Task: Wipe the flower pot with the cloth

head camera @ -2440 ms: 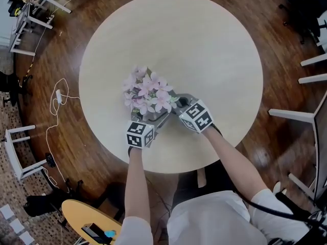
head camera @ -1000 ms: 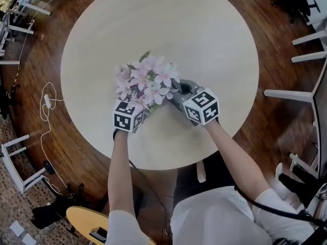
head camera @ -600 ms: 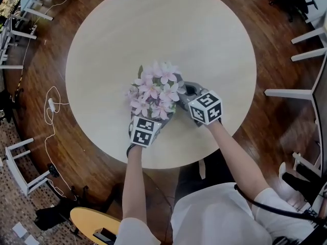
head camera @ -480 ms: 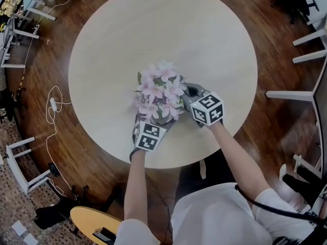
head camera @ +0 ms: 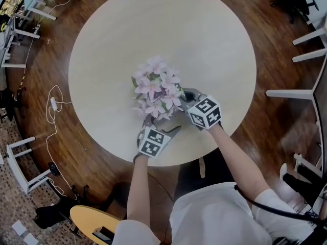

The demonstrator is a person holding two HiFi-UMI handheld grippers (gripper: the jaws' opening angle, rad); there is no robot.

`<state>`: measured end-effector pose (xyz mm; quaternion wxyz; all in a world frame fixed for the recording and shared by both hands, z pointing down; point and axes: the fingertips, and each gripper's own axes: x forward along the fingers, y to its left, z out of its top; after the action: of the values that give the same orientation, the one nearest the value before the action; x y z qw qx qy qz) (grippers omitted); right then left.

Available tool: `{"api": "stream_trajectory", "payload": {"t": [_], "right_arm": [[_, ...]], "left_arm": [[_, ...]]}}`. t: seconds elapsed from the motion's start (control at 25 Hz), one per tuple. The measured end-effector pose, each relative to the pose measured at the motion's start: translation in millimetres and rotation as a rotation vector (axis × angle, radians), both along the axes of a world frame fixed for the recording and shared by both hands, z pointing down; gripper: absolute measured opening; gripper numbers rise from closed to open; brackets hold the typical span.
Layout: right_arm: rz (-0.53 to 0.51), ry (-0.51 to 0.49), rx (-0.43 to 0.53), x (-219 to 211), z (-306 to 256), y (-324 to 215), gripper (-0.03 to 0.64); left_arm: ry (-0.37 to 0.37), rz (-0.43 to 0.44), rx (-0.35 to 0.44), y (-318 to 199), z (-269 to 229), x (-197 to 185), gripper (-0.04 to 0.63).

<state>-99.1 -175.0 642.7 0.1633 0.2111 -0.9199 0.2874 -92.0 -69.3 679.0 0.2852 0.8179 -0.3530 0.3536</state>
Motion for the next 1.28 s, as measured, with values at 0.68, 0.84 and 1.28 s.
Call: {"api": "stream_trajectory", "payload": {"t": [0.68,0.84,1.28], "right_arm": [[-0.094,0.007,0.060,-7,-1,-4,-0.002],[-0.046,0.005,0.047,4,2,-11,-0.001],[-0.007,0.030,0.007,20,7,-17,-0.002]], "left_arm": [[-0.133,0.516,0.101,-103,-2,-78,0.465],[-0.097,0.386,0.123,-104,0,-65,0.466],[-0.125,-0.224,0.104,-99,3,-35,0.468]]}}
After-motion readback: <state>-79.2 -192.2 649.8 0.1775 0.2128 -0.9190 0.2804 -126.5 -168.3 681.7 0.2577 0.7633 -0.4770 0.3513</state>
